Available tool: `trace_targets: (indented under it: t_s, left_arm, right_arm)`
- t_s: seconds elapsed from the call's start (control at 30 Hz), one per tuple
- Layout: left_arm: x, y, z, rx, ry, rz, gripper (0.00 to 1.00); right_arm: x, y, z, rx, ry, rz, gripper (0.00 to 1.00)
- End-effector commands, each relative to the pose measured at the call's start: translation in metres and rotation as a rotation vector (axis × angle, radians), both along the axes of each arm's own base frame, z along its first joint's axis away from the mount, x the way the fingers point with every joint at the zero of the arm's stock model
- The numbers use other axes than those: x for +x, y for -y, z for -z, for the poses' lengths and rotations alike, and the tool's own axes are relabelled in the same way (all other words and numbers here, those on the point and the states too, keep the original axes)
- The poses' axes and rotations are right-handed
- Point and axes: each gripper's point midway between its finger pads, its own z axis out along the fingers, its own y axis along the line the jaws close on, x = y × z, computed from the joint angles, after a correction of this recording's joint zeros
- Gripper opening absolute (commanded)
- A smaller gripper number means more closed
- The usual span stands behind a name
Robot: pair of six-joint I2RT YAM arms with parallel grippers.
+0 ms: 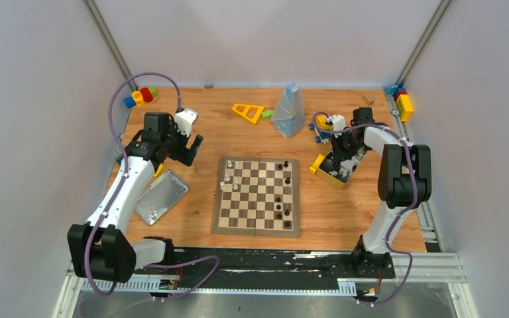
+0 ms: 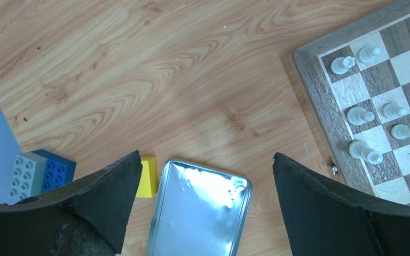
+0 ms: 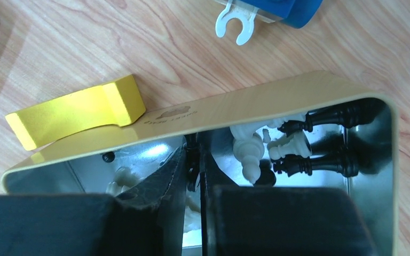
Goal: Set up the chess pieces on the board
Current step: Pick up the chess piece from the storage box, then place the chess piece on the chessboard.
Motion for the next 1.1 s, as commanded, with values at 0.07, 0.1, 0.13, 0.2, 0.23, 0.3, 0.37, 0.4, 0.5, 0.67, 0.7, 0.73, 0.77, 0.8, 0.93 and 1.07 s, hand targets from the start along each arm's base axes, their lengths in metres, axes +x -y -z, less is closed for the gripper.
trace_targets:
  t_s: [0.07,0.1,0.13,0.2,0.23,0.3,0.37,0.4,0.5,0.67,0.7,0.73,0.77,0.8,0.93,1.07]
  left_arm:
    - [0.005,0.005,-0.011,-0.003,0.032,0.037,1.0]
    - [0.005,0.006,-0.013,-0.004,0.036,0.047,1.0]
    - [0.004,0.009,-0.015,-0.015,0.041,0.062,1.0]
    - [0.001,0.015,-0.02,-0.035,0.054,0.1,1.0]
    - [0.0,0.018,-0.022,-0.045,0.059,0.119,1.0]
    - [-0.005,0.031,-0.03,-0.096,0.078,0.18,1.0]
    - [-0.012,0.052,-0.043,-0.191,0.094,0.261,1.0]
    - [-0.017,0.069,-0.053,-0.265,0.106,0.334,1.0]
    - [-0.029,0.105,-0.077,-0.455,0.109,0.443,1.0]
    - [-0.041,0.172,-0.109,-0.683,0.051,0.605,0.99]
    - [-0.041,0.181,-0.118,-0.713,0.05,0.633,0.98]
    - [-0.042,0.192,-0.114,-0.753,-0.015,0.627,0.97]
    - [-0.041,0.199,-0.122,-0.78,-0.017,0.648,0.96]
    - [-0.04,0.207,-0.118,-0.822,-0.083,0.628,0.94]
    - [-0.033,0.224,-0.123,-0.919,-0.169,0.62,0.89]
    - [-0.026,0.235,-0.118,-0.969,-0.254,0.597,0.85]
  right_arm:
    - [-0.002,-0.006,-0.054,0.004,0.104,-0.077,0.0]
    - [-0.007,-0.007,-0.058,0.006,0.093,-0.086,0.0]
    - [-0.01,-0.007,-0.063,0.005,0.095,-0.092,0.0]
    - [-0.016,-0.007,-0.071,0.001,0.1,-0.104,0.0]
    - [-0.02,-0.008,-0.074,0.002,0.097,-0.11,0.0]
    - [-0.028,-0.016,-0.086,0.026,0.095,-0.127,0.0]
    - [-0.042,-0.044,-0.103,0.092,0.095,-0.184,0.0]
    - [-0.05,-0.063,-0.112,0.138,0.099,-0.222,0.0]
    - [-0.074,-0.12,-0.134,0.229,0.1,-0.332,0.0]
    - [-0.098,-0.2,-0.161,0.354,0.082,-0.483,0.0]
    - [-0.099,-0.211,-0.167,0.377,0.082,-0.502,0.0]
    - [-0.1,-0.222,-0.171,0.397,0.081,-0.518,0.0]
    - [-0.101,-0.23,-0.177,0.413,0.083,-0.53,0.0]
    - [-0.101,-0.238,-0.182,0.428,0.087,-0.538,0.0]
    - [-0.1,-0.254,-0.197,0.465,0.107,-0.549,0.0]
    - [-0.097,-0.261,-0.204,0.486,0.122,-0.547,0.0]
